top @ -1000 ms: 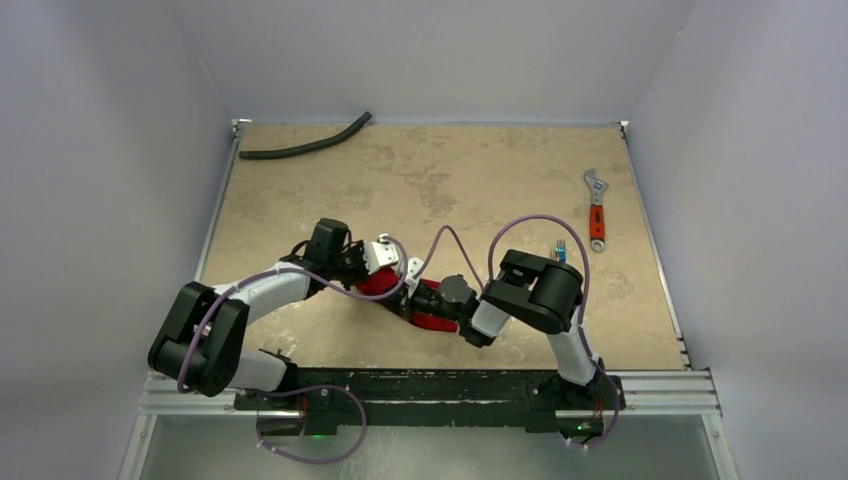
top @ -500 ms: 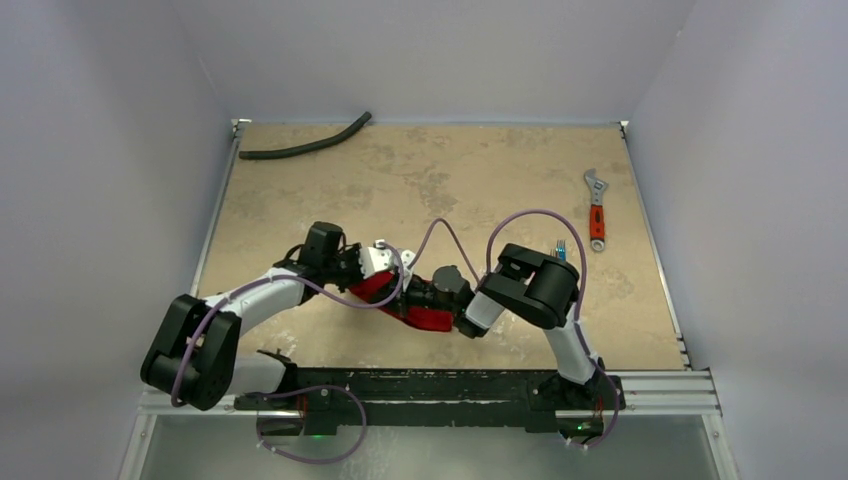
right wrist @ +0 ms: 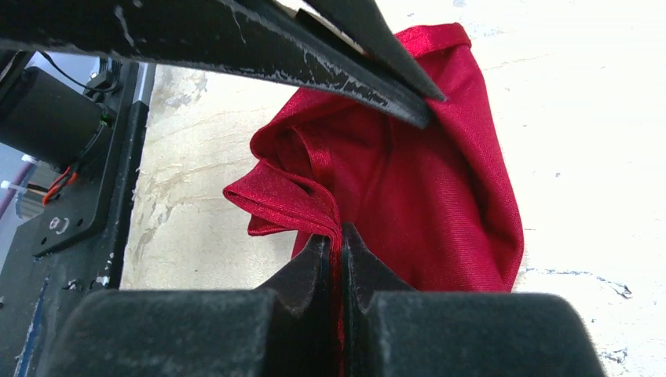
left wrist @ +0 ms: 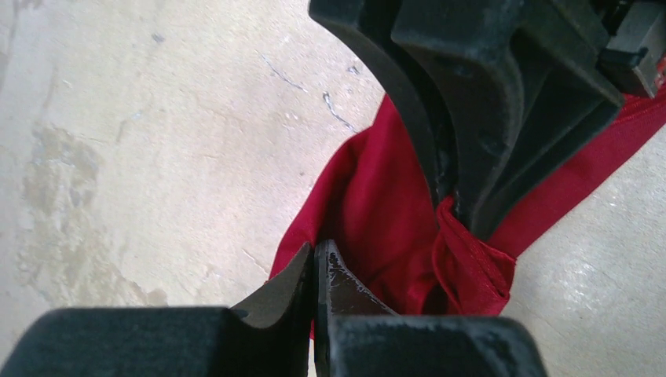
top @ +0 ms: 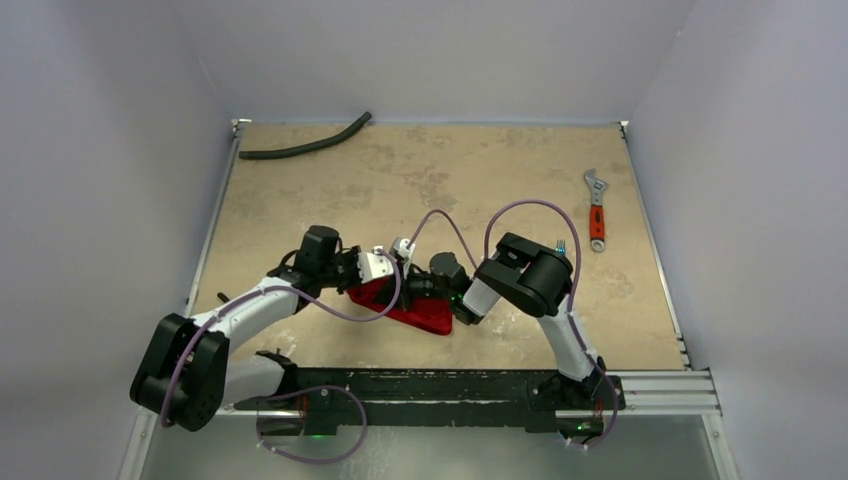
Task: Fold the napkin into a case and place the utensils inside
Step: Grasp the top corner of the smaller rectangle folded napkin from the folded napkin.
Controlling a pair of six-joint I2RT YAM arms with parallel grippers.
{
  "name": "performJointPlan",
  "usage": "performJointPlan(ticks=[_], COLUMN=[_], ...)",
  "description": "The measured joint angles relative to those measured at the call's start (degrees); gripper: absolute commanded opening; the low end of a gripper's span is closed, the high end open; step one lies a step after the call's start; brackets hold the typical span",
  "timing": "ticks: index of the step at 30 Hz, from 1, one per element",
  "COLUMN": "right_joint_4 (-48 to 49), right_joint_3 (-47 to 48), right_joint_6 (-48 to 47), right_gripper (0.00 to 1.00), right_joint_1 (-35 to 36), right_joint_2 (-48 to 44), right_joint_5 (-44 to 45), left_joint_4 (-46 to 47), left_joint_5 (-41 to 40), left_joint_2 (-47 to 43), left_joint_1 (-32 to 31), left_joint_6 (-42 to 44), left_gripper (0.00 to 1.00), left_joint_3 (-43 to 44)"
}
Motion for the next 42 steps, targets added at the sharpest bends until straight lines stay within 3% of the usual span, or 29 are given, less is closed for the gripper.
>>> performJointPlan(ticks=[8, 16, 26, 30, 32, 39, 42], right_joint_4=[-2.12, -13.16, -20.87, -22.12, -22.58, -22.95, -23.37], right_joint_3=[0.79, 3.37, 5.33, 6.1, 6.34, 6.51, 6.78], right_joint_6=[1.51, 4.5, 4.85, 4.9, 4.96, 5.68, 6.03], right_gripper=[0.0, 0.0, 0.0, 0.0, 0.0, 0.0, 0.0], right_joint_1=[0.02, 0.04, 0.09, 0.09, 0.09, -0.13, -0.46], right_joint_2=[-0.26, -3.39, -5.25, -5.25, -5.25, -5.22, -5.16], right_joint_5=[-0.11, 1.75, 2.99, 2.99, 2.97, 2.8, 2.1], left_joint_4=[1.2, -0.96, -7.61, -12.66, -15.37, -22.08, -25.11], left_joint_5=[0.61, 1.81, 3.08, 4.37, 5.31, 10.51, 12.66], left_joint_2=[-0.31, -1.84, -5.97, -11.82, -14.51, -16.31, -16.2], left_joint_1=[0.0, 0.0, 0.0, 0.0, 0.0, 0.0, -0.04], left_joint_6=[0.0, 1.14, 1.9, 4.79, 6.32, 12.11, 17.18], left_gripper=[0.0, 0.0, 0.12, 0.23, 0.4, 0.45, 0.56], left_joint_3=[0.0, -0.02, 1.77, 2.54, 2.54, 2.75, 2.69])
